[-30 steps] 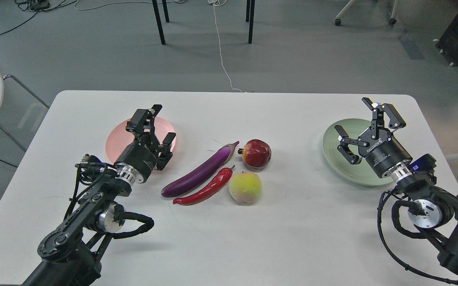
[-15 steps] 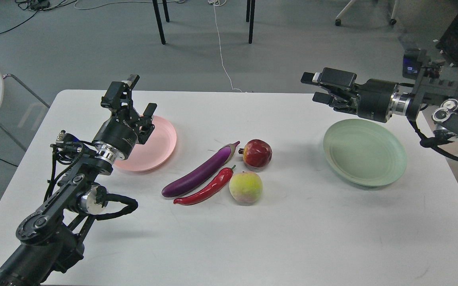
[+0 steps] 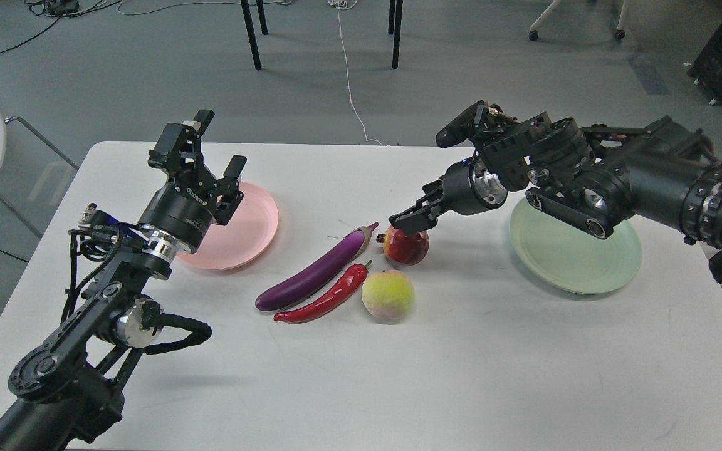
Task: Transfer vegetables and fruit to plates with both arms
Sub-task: 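Reach the right gripper toward the red apple beside the eggplant, then close the right gripper around the red apple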
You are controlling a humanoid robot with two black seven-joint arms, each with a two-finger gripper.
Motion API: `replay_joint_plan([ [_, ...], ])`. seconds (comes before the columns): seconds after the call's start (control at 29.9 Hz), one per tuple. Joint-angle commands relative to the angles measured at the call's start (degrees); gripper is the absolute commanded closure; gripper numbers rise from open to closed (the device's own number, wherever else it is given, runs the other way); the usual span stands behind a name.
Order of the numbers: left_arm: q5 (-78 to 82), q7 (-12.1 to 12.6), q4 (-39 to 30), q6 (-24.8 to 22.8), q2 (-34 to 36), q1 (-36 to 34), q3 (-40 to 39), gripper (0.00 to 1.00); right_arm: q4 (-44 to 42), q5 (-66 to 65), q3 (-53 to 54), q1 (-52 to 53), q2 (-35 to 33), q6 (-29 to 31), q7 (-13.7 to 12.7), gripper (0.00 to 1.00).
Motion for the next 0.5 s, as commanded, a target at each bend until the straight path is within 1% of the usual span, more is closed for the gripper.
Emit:
replay_joint_plan([
  [0.0, 0.0, 0.0, -0.47, -0.01, 0.24, 0.53, -0.04, 0.02, -1.65, -0.11, -0.68, -0.56, 1.88, -0.11, -0.01, 0.01],
  [0.1, 0.0, 0.0, -0.47, -0.1, 0.5, 0.53, -0.04, 0.02, -2.62, -0.03, -2.87, -0.74, 2.84, -0.72, -0.01, 0.01],
  [0.17, 0.0, 0.0, -0.47, -0.01, 0.59, 0.53, -0.12, 0.02, -2.8, -0.03, -3.76, -1.26, 3.2, -2.3, -0.01, 0.01],
  [0.37, 0.0, 0.0, -0.73, -0.1, 1.29, 0.53, -0.21, 0.02, -2.89, -0.03, -3.85, -3.37, 3.72, -3.53, -0.01, 0.02],
  [0.47, 0.0, 0.0, -0.82, -0.1, 1.38, 0.53, -0.21, 0.02, -4.2, -0.03, -4.02, -4.51, 4.6, -6.16, -0.01, 0.03],
])
